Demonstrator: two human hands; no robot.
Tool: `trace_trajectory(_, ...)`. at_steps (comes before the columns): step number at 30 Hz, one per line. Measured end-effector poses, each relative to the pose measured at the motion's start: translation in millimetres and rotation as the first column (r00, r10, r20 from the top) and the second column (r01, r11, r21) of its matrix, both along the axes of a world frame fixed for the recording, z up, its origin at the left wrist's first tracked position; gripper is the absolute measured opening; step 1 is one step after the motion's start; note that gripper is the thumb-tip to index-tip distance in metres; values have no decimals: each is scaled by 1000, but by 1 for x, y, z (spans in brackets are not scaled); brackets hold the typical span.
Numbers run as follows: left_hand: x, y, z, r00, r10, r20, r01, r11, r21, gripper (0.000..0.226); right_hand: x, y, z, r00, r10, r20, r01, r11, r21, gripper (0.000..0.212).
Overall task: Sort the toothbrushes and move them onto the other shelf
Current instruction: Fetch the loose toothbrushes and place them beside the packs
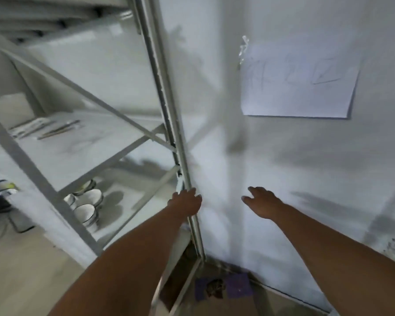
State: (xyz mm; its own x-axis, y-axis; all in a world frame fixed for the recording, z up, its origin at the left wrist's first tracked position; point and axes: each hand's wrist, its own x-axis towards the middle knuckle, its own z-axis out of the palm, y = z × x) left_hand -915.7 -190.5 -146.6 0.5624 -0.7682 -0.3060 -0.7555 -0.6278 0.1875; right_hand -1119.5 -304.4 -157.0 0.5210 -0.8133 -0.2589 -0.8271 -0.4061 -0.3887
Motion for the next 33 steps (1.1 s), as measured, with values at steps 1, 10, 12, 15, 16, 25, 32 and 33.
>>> trace_trajectory(1, 9, 16, -3, 999, 32, 10, -32, 999, 31, 56, 11, 5, -1, 999, 52, -2, -52, 999, 12, 61)
trace_trajectory(10, 50, 209, 6, 936, 329, -126, -299, 931, 210, 55, 135, 115, 12, 866, 497, 47, -499, 859, 112, 61)
trace_trajectory(12, 59, 261, 10, 893, 420, -163, -381, 897, 226, 56, 164, 155, 15, 809, 587, 17, -584, 800, 137, 63)
trace_trajectory(15, 67, 334, 16, 846, 526, -87, -499, 839, 217, 56, 198, 223, 18, 691, 723, -1, -713, 682, 163, 64)
trace_trajectory(16, 68, 357, 19, 831, 553, -55, -529, 817, 228, 55, 208, 246, 18, 655, 755, 15, -745, 643, 175, 63)
trace_trajectory(25, 110, 537, 5, 609, 790, 74, -782, 583, 220, 57, 294, 402, 17, 414, 910, 8, -908, 412, 79, 64)
trace_trajectory(32, 175, 624, -14, 522, 853, -19, -845, 520, 128, 65, 357, 477, 10, 389, 920, -52, -919, 392, 42, 60)
trace_trajectory(33, 183, 632, -16, 520, 854, -21, -847, 519, 114, 64, 366, 485, 8, 399, 916, -38, -916, 400, 35, 60)
